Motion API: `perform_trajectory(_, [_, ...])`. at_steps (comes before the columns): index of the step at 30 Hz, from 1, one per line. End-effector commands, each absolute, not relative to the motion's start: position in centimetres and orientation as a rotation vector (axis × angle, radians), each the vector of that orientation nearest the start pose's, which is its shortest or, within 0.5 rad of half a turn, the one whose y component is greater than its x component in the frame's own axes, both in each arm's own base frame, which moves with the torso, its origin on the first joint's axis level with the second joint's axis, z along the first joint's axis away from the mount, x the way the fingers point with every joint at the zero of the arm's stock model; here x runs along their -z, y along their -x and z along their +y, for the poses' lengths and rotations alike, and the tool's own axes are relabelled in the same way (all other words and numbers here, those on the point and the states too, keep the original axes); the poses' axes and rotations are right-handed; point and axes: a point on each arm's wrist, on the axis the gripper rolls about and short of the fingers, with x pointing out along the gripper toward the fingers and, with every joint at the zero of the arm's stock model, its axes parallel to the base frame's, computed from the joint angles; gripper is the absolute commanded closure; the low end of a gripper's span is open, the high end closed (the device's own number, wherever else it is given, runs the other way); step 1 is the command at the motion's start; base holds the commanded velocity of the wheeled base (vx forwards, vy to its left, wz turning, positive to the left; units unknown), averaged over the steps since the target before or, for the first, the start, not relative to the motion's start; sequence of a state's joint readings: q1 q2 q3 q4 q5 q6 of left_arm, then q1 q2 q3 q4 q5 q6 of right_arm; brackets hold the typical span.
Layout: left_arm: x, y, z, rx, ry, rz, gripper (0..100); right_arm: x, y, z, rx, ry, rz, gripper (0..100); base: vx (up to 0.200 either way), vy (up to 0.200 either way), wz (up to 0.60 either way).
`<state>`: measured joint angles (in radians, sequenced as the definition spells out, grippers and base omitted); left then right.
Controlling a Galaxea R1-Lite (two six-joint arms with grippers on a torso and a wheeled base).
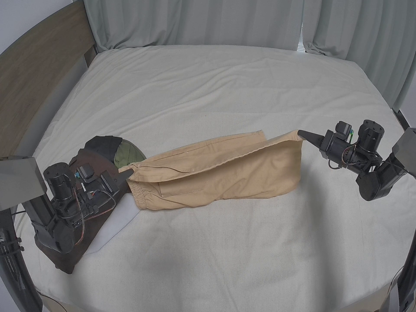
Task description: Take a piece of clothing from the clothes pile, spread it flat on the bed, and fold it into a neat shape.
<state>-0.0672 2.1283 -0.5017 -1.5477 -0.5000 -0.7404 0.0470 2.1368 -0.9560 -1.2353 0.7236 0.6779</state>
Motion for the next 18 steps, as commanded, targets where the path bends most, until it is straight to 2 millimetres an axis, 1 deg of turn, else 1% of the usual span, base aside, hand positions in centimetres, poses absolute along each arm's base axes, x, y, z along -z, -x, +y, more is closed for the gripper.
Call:
perform_trajectory(1, [-6.5,-32.9,-3.2,0.506,0.738,0.279,100,-12.3,-40.5,3.6,-0.766,-0.621,0.201,100,0.0,0.0,0.0])
perform_trajectory(7, [-5.8,-33.8,-3.2,0.501,0.741,0.279,100,-11.9,-41.9,4.1,-0.769,-0.628,0.222,100,0.0,0.0,0.0])
perform_trajectory(8, [-5.3,-34.3,-3.2,0.492,0.742,0.282,100,-11.9,-42.4,4.2,-0.771,-0.628,0.223,100,0.0,0.0,0.0])
perform_trajectory(11, [-4.9,-35.2,-3.1,0.471,0.743,0.265,100,-11.7,-43.1,4.3,-0.767,-0.631,0.237,100,0.0,0.0,0.0])
perform_trajectory(12, [-4.9,-35.2,-3.1,0.471,0.743,0.265,100,-11.7,-43.1,4.3,-0.767,-0.631,0.237,100,0.0,0.0,0.0])
perform_trajectory(13, [-4.7,-35.6,-3.1,0.466,0.745,0.26,100,-11.6,-43.6,4.4,-0.768,-0.632,0.239,100,0.0,0.0,0.0])
perform_trajectory(18, [-4.0,-36.4,-3.2,0.465,0.75,0.259,100,-10.9,-44.6,4.4,-0.766,-0.634,0.24,100,0.0,0.0,0.0])
